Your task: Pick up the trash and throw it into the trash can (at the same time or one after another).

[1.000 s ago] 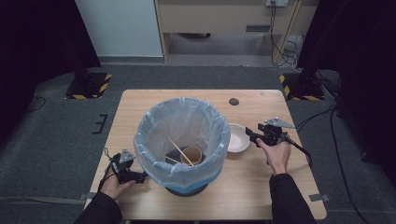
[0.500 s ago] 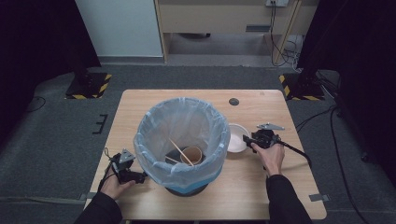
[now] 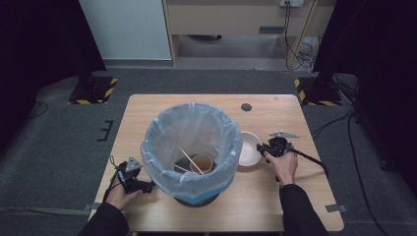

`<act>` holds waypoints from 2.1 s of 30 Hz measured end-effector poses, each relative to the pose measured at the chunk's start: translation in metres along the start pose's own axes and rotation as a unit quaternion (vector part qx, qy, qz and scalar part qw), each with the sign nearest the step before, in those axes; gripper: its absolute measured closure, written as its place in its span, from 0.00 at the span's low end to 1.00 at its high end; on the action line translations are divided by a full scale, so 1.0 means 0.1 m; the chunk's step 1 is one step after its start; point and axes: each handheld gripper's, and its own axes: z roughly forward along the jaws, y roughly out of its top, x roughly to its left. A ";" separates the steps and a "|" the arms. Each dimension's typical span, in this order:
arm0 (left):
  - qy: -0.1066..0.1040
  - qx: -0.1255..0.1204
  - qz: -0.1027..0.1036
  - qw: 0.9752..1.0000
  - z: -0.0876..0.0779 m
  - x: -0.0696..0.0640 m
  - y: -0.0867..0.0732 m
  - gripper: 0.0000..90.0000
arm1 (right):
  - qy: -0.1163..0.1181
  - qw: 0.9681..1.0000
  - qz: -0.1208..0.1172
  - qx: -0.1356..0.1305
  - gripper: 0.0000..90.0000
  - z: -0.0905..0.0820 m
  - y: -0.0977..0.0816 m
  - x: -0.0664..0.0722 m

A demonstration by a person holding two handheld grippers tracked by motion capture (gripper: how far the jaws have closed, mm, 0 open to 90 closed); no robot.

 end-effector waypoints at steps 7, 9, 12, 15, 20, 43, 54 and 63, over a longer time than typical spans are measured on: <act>0.000 0.000 0.000 1.000 0.00 0.00 0.00 0.00 | 0.006 1.000 -0.004 -0.017 0.91 -0.08 0.07 0.03; 0.000 0.000 0.000 1.000 0.00 0.00 0.00 0.00 | 0.006 1.000 -0.006 -0.022 0.92 -0.11 0.09 0.04; 0.000 0.000 0.000 1.000 0.00 0.00 0.00 0.00 | 0.010 0.999 -0.008 -0.040 0.93 -0.21 0.17 0.06; 0.000 0.000 0.000 1.000 0.00 0.00 0.00 0.00 | 0.009 0.999 -0.012 -0.048 0.94 -0.26 0.21 0.06; 0.000 0.000 0.000 1.000 0.00 0.00 0.00 0.00 | 0.006 0.998 -0.018 -0.055 0.94 -0.32 0.25 0.05; 0.000 0.000 0.000 1.000 0.00 0.00 0.00 0.00 | -0.012 0.983 0.009 -0.181 0.94 -0.89 0.49 -0.11; 0.000 0.001 0.000 1.000 0.00 0.00 0.00 0.00 | -0.014 0.967 0.031 -0.253 0.93 -1.24 0.59 -0.17; 0.000 0.000 0.000 1.000 0.00 0.00 0.00 0.00 | -0.006 0.952 0.032 -0.304 0.93 -1.49 0.67 -0.13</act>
